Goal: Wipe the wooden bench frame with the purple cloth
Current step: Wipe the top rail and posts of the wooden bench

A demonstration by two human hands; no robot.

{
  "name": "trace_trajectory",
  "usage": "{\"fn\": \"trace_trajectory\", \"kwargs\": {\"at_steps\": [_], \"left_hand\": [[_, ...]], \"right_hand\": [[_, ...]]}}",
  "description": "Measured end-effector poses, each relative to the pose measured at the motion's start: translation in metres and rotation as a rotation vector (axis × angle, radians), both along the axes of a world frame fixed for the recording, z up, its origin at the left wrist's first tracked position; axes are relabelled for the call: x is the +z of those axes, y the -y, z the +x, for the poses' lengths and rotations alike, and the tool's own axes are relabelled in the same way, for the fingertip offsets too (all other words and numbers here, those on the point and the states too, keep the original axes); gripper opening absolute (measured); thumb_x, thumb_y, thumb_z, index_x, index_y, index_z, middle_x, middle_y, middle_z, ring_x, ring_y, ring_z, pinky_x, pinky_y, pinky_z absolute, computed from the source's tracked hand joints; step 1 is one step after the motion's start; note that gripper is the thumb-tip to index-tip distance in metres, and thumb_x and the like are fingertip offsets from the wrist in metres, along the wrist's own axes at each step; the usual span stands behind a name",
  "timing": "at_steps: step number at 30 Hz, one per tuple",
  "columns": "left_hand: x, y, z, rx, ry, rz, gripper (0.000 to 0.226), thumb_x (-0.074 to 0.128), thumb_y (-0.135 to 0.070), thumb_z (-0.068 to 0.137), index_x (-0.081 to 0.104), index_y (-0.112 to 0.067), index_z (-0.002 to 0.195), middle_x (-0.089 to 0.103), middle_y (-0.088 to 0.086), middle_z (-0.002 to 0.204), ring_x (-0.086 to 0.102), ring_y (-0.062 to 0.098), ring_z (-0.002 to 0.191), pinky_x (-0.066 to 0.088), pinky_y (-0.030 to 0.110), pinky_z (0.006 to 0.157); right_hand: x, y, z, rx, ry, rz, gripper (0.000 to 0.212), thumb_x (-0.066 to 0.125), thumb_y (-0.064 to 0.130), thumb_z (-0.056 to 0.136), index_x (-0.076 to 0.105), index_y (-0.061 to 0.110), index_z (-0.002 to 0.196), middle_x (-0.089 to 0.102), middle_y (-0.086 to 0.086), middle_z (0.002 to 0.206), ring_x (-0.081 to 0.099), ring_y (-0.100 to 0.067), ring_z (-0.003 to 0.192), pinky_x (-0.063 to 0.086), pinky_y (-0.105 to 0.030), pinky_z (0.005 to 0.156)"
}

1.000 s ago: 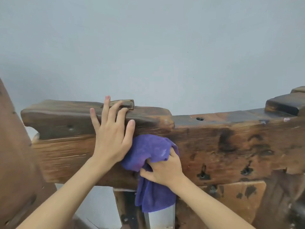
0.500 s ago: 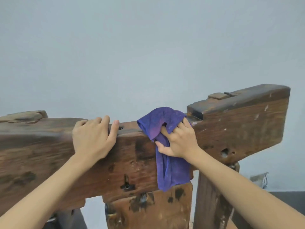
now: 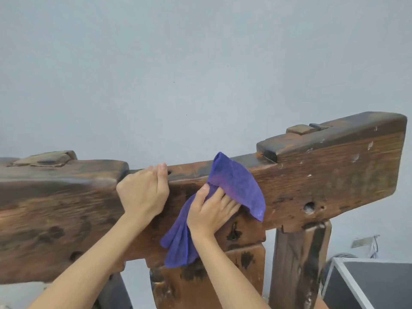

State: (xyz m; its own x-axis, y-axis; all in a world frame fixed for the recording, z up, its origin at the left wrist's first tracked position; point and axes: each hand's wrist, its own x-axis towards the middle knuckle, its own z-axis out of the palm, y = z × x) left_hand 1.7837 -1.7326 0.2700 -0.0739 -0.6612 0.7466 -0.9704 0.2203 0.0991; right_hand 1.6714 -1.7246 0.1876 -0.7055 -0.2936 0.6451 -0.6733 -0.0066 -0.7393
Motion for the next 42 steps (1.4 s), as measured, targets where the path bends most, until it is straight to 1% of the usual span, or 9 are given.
{"fn": "trace_trajectory", "kwargs": {"at_steps": [3, 6, 9, 14, 22, 28, 34, 38, 42], "left_hand": [[0.026, 0.014, 0.005, 0.018, -0.127, 0.176, 0.069, 0.024, -0.046, 0.104, 0.077, -0.005, 0.086, 0.073, 0.027, 0.088, 0.069, 0.046, 0.084, 0.040, 0.039, 0.069], [0.034, 0.012, 0.007, -0.002, -0.154, 0.194, 0.053, 0.039, -0.044, 0.099, 0.076, -0.006, 0.095, 0.072, 0.026, 0.101, 0.066, 0.047, 0.098, 0.046, 0.041, 0.080], [0.021, -0.001, 0.000, 0.002, -0.121, 0.142, 0.044, 0.047, -0.039, 0.094, 0.076, -0.007, 0.085, 0.072, 0.023, 0.087, 0.068, 0.045, 0.086, 0.044, 0.038, 0.069], [0.028, -0.008, -0.027, 0.007, -0.084, 0.151, 0.051, 0.047, -0.044, 0.094, 0.075, -0.004, 0.081, 0.072, 0.022, 0.082, 0.070, 0.043, 0.082, 0.043, 0.036, 0.066], [0.003, -0.007, -0.114, -0.194, 0.134, 0.133, 0.053, 0.023, -0.051, 0.099, 0.063, -0.018, 0.090, 0.070, 0.004, 0.094, 0.069, 0.033, 0.095, 0.047, 0.040, 0.078], [0.016, 0.011, -0.221, -0.464, 0.110, 0.185, 0.047, 0.013, -0.045, 0.104, 0.048, -0.021, 0.124, 0.059, -0.004, 0.108, 0.062, 0.029, 0.102, 0.040, 0.037, 0.071], [0.020, 0.015, -0.268, -0.384, -0.160, 0.166, 0.071, 0.006, -0.070, 0.091, 0.044, -0.014, 0.072, 0.054, 0.003, 0.066, 0.050, 0.021, 0.062, 0.038, 0.039, 0.058], [0.019, 0.015, -0.263, -0.344, -0.119, 0.281, 0.071, 0.000, -0.076, 0.088, 0.038, -0.016, 0.080, 0.057, 0.007, 0.069, 0.055, 0.026, 0.062, 0.039, 0.039, 0.059], [0.022, 0.007, -0.269, -0.306, -0.128, 0.264, 0.069, 0.005, -0.083, 0.084, 0.033, -0.021, 0.079, 0.058, 0.007, 0.064, 0.053, 0.025, 0.060, 0.040, 0.040, 0.058]], "right_hand": [[-0.022, -0.005, 0.043, 0.141, -0.232, 0.127, 0.040, 0.052, 0.039, 0.095, 0.072, 0.009, 0.112, 0.071, -0.018, 0.123, 0.052, -0.037, 0.126, 0.037, -0.052, 0.109], [-0.054, -0.014, 0.027, 0.409, -0.801, 0.176, 0.035, 0.067, 0.051, 0.079, 0.080, 0.024, 0.098, 0.078, -0.003, 0.100, 0.068, -0.030, 0.102, 0.043, -0.040, 0.090], [-0.063, -0.022, -0.035, 0.553, -1.274, 0.165, 0.035, 0.062, 0.048, 0.078, 0.080, 0.024, 0.098, 0.078, 0.001, 0.107, 0.061, -0.022, 0.113, 0.040, -0.042, 0.107], [-0.053, -0.024, -0.141, 0.420, -1.429, 0.303, 0.034, 0.058, 0.050, 0.092, 0.079, 0.028, 0.106, 0.078, 0.008, 0.110, 0.056, -0.017, 0.123, 0.016, -0.041, 0.128], [-0.013, -0.030, -0.250, 0.309, -1.328, 0.182, 0.042, 0.033, 0.059, 0.100, 0.057, 0.028, 0.118, 0.070, 0.008, 0.117, 0.055, -0.019, 0.125, 0.016, -0.040, 0.128], [0.048, -0.020, -0.348, 0.257, -1.229, -0.008, 0.043, 0.054, 0.050, 0.088, 0.072, 0.016, 0.106, 0.076, -0.004, 0.107, 0.061, -0.027, 0.122, 0.032, -0.048, 0.123], [0.091, -0.031, -0.468, 0.138, -1.062, -0.018, 0.049, 0.054, 0.040, 0.087, 0.069, 0.006, 0.118, 0.069, -0.014, 0.114, 0.061, -0.034, 0.111, 0.032, -0.044, 0.121], [0.102, -0.047, -0.536, 0.052, -0.695, 0.052, 0.058, 0.039, 0.044, 0.096, 0.068, -0.001, 0.118, 0.066, -0.021, 0.114, 0.061, -0.042, 0.110, 0.043, -0.050, 0.107], [0.082, -0.044, -0.529, 0.046, 0.002, -0.077, 0.066, 0.031, 0.047, 0.098, 0.042, 0.010, 0.152, 0.048, -0.015, 0.153, 0.046, -0.034, 0.138, 0.042, -0.043, 0.102]]}}
